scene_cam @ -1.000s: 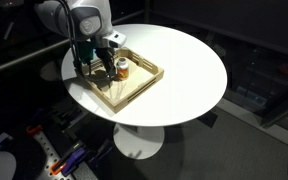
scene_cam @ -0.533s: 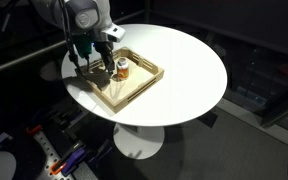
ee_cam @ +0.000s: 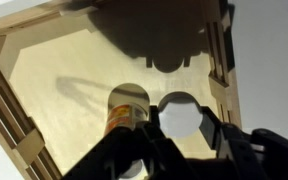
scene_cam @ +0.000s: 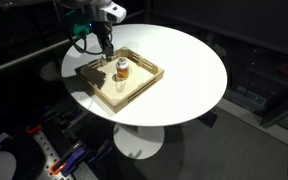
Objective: Place the lid on the white bottle
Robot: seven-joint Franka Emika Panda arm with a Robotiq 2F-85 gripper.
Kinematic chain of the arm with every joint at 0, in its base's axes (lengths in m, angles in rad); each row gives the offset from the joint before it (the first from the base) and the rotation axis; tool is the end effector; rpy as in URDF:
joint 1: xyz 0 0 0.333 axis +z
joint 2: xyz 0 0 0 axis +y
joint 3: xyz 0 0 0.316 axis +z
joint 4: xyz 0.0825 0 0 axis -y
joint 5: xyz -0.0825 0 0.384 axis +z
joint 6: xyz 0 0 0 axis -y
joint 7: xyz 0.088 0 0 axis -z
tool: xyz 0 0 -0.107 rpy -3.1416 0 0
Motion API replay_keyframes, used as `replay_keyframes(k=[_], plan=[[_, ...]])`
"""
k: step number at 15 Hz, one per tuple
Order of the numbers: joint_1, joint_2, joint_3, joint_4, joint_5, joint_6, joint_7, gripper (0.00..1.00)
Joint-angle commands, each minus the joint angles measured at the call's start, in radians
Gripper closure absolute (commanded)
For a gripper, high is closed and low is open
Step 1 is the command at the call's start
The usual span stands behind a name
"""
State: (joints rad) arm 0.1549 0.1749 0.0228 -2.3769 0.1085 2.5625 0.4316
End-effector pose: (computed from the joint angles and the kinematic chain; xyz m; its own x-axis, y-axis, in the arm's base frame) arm 0.4997 0.0882 0.2505 0.9412 -0.3374 -0.0199 -0.3379 -0.9392 -0.0615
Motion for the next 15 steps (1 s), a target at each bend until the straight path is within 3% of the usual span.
replay_keyframes(k=[1,6,15], plan=[[-0.025,-0.045,-0.008,0.029,-0.027,-0.081,0.010,0.70],[-0.056,-0.041,-0.026,0.060,-0.048,-0.087,0.021,0.63],[-0.087,-0.009,-0.048,0.092,-0.050,-0.083,0.026,0.63]])
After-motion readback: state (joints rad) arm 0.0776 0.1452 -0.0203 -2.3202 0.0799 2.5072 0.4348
